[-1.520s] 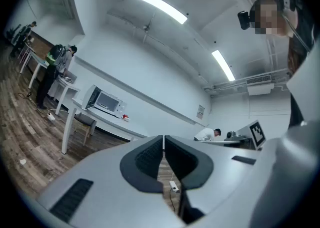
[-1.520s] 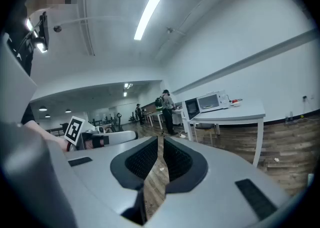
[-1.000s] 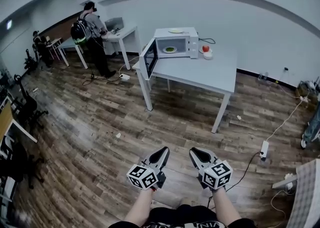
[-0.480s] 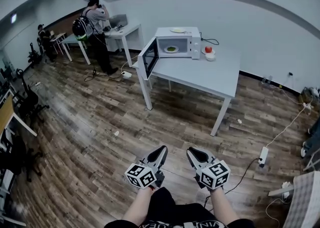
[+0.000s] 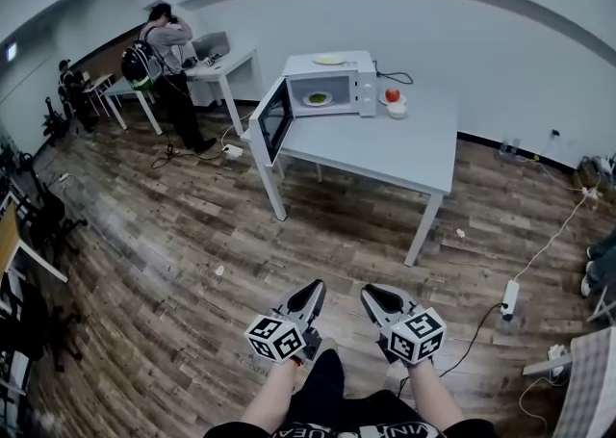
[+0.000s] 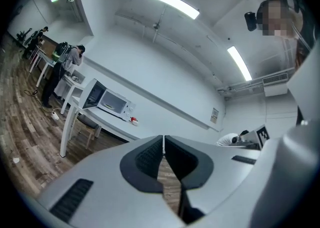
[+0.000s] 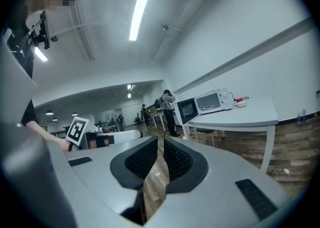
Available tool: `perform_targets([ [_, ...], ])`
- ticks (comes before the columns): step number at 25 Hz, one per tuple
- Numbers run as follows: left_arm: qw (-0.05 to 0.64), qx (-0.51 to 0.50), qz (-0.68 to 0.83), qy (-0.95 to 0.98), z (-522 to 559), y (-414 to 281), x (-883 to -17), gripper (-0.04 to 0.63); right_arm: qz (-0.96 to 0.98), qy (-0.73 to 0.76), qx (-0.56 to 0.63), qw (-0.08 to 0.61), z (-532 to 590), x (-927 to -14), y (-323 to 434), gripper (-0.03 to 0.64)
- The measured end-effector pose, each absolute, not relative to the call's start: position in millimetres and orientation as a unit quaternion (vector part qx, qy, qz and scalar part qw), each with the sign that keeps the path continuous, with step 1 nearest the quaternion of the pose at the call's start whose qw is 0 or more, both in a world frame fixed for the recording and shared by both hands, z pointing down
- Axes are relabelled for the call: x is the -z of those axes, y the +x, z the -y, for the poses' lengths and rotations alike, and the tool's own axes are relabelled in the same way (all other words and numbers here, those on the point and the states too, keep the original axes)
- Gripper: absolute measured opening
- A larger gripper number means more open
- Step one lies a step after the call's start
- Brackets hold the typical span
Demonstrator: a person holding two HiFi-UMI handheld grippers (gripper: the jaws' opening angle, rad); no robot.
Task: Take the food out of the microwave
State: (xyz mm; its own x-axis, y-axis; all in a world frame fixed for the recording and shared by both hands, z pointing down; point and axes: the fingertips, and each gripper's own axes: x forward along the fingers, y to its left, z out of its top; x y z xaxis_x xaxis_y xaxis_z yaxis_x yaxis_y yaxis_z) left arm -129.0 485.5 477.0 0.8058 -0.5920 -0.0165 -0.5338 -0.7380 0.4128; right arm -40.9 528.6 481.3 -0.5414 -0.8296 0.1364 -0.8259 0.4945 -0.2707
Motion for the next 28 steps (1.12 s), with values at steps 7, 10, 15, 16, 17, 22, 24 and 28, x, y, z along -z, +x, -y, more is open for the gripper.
perform_targets([
  [7,0.198,0.07,0.293,0.933,-413,-117,-471,0.017,-0.86,-0.485,0.16,0.014,-455,-475,-32,0.056],
  [10,0.208,0.071,0.296,0.93,-382,-118,-474,0.017,-0.858,-0.486,0.164,0.011,-429,-478,-34,0.056],
  [15,0.207,0.068,0.285,0.934,-339,-110,-472,0.017,-0.851,-0.498,0.169,0.014,-387,-481,-26,0.056],
  [16,0.207,0.067,0.283,0.934,-331,-109,-472,0.017,-0.85,-0.499,0.17,0.014,-379,-481,-25,0.055],
  [17,0.207,0.066,0.281,0.935,-323,-108,-472,0.017,-0.849,-0.501,0.17,0.015,-371,-481,-25,0.055],
  [22,0.214,0.061,0.274,0.936,-284,-107,-478,0.017,-0.843,-0.507,0.178,0.016,-332,-487,-25,0.055],
  [24,0.217,0.059,0.272,0.936,-267,-108,-482,0.018,-0.839,-0.512,0.183,0.017,-315,-491,-25,0.055],
  [28,0.213,0.06,0.268,0.938,-236,-115,-484,0.017,-0.83,-0.531,0.169,0.035,-284,-489,-24,0.057],
])
